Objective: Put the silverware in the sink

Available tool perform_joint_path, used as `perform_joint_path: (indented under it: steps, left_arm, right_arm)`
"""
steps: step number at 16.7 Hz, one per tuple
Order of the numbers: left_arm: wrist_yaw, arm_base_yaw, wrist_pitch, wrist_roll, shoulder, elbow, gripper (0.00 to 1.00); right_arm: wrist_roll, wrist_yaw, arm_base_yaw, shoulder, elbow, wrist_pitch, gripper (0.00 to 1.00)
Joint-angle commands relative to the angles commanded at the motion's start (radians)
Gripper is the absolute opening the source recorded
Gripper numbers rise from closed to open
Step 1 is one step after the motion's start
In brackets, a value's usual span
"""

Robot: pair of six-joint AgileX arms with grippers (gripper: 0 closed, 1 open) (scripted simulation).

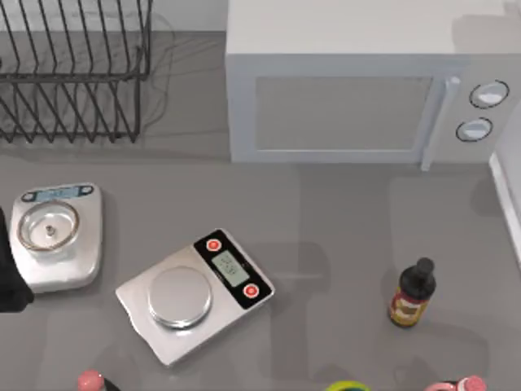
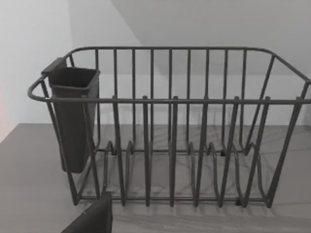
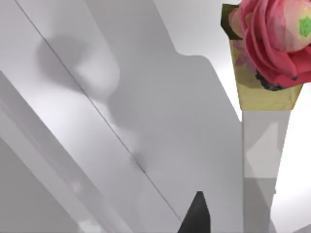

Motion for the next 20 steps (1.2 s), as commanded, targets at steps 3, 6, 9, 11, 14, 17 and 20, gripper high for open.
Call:
perform_joint_path:
  steps: [3,6,9,11,14,17,20]
  left_arm:
    - [0.0,0.0,0.0,0.0,0.0,0.0,1.0]
    - [0.0,0.0,0.0,0.0,0.0,0.0,1.0]
    - [0.0,0.0,0.0,0.0,0.0,0.0,1.0]
    - [0.0,0.0,0.0,0.0,0.0,0.0,1.0]
    - [0.0,0.0,0.0,0.0,0.0,0.0,1.0]
    - [0.0,0.0,0.0,0.0,0.0,0.0,1.0]
    - [0.0,0.0,0.0,0.0,0.0,0.0,1.0]
  right_arm:
    - [-0.001,-0.001,0.004,-0.045,-0.168,0.099,0.0]
    - [0.002,-0.001,0.005,-0.08,-0.295,0.186,0.0]
    - [0.002,-0.001,0.005,-0.091,-0.328,0.214,0.0]
    - [0.002,-0.001,0.005,-0.091,-0.328,0.214,0.0]
    - [0.002,-0.001,0.005,-0.091,-0.328,0.214,0.15]
    - [0.002,-0.001,0.005,-0.091,-0.328,0.214,0.38]
    - [0.002,-0.001,0.005,-0.091,-0.328,0.214,0.6]
